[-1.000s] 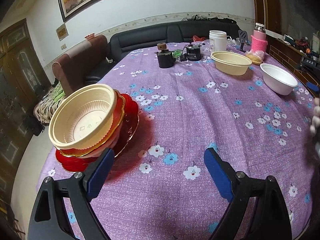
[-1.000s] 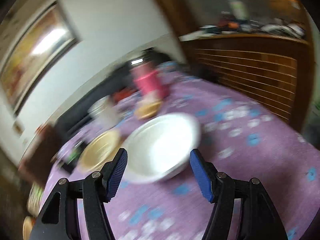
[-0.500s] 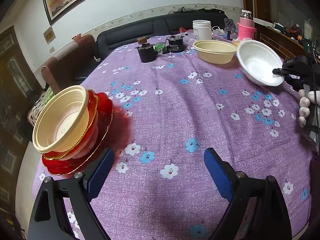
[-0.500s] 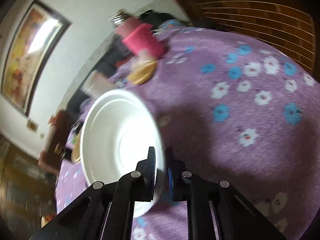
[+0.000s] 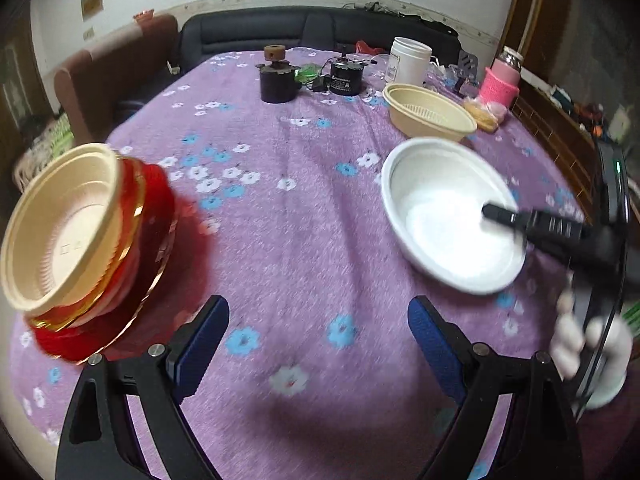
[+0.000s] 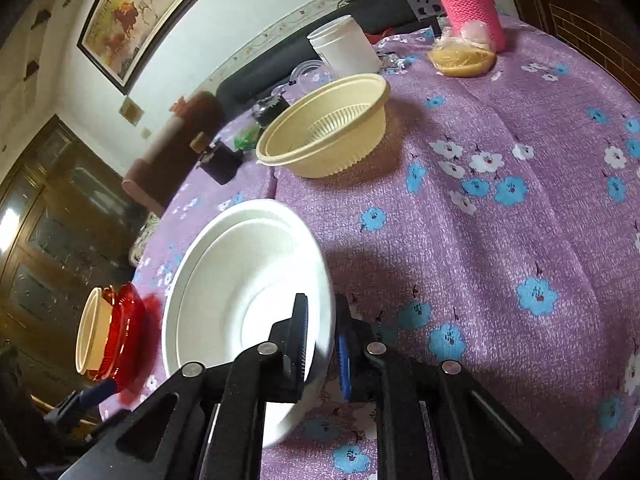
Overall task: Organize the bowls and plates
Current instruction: 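Lift the white bowl and carry it over the plate stack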
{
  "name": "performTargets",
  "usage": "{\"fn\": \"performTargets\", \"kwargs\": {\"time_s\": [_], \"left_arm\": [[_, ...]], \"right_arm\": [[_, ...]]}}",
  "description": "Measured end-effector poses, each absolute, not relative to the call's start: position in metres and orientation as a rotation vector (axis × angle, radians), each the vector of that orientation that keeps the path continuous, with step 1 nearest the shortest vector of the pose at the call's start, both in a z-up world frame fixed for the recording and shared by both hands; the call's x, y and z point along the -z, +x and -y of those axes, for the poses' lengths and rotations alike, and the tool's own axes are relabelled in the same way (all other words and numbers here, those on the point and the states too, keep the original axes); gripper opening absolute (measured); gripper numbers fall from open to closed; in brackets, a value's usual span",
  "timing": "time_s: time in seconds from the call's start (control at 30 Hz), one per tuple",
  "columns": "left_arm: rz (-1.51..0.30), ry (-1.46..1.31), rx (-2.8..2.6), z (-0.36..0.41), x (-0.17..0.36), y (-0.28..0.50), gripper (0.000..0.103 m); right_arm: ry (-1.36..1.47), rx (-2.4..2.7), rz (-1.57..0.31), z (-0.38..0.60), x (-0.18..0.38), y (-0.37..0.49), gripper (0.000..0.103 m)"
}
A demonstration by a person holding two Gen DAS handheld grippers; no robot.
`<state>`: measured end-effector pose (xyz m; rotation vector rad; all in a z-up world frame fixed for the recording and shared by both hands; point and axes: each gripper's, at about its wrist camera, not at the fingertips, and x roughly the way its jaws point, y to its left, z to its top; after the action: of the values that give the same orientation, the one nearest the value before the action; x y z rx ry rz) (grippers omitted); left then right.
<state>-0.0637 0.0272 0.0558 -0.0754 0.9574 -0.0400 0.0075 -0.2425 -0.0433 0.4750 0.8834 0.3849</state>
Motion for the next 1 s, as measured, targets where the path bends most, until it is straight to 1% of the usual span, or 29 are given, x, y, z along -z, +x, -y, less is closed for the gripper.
{"fn": "performTargets", "kwargs": {"time_s": [0.27,0.33,0.47,0.5,0.67,0.73,0.77,0.8,0.83,0.87,0.9,0.93,0.97,1.0], "left_arm": [[-1.016,-0.100,0.075,-0.012,-0.047,-0.015,0.090],[-1.037,-0.095,0.070,-0.008,-0.041,-0.005,0.090],[-1.078,-0.076,0.050,0.001,-0.025,0.010,0.090],[-1.085,-0.068,0.051,0.004,-0.021,0.013,0.090],[-1.132,-0.101,0.087,0.011,-0.011,0.021,0.090],[-1.153,-0.116,0.109,0.014,-0.007,0.023,0.088],[-1.153,-0.116,0.114,0.015,-0.007,0.023,0.084],[-1.141,-0.104,0.113,0.017,-0.008,0.022,0.072],[-1.135,-0.096,0.118,0.018,-0.008,0.022,0.063],[-1.129,-0.085,0.122,0.020,-0.009,0.022,0.045],[-1.124,-0.082,0.127,0.020,-0.010,0.022,0.026],[-1.122,-0.085,0.135,0.019,-0.011,0.021,0.018],[-1.119,-0.085,0.135,0.018,-0.011,0.020,0.015],[-1.106,-0.086,0.133,0.017,-0.013,0.018,0.015]], "right_arm": [[0.455,-0.377,-0.884,0.239,0.039,0.013,0.020],[0.409,-0.363,-0.886,0.231,0.038,0.011,0.024],[0.334,-0.355,-0.874,0.219,0.034,0.006,0.037],[0.328,-0.356,-0.872,0.218,0.034,0.005,0.039],[0.319,-0.354,-0.871,0.218,0.035,0.005,0.039],[0.308,-0.355,-0.868,0.216,0.034,0.004,0.039],[0.296,-0.354,-0.866,0.215,0.034,0.004,0.039],[0.285,-0.353,-0.861,0.213,0.034,0.003,0.039],[0.272,-0.352,-0.855,0.211,0.033,0.002,0.039],[0.259,-0.353,-0.850,0.208,0.032,0.001,0.038],[0.246,-0.352,-0.843,0.206,0.032,0.000,0.035],[0.232,-0.350,-0.833,0.204,0.031,-0.001,0.032],[0.213,-0.342,-0.822,0.202,0.030,-0.003,0.029],[0.200,-0.340,-0.813,0.200,0.029,-0.004,0.026]]}}
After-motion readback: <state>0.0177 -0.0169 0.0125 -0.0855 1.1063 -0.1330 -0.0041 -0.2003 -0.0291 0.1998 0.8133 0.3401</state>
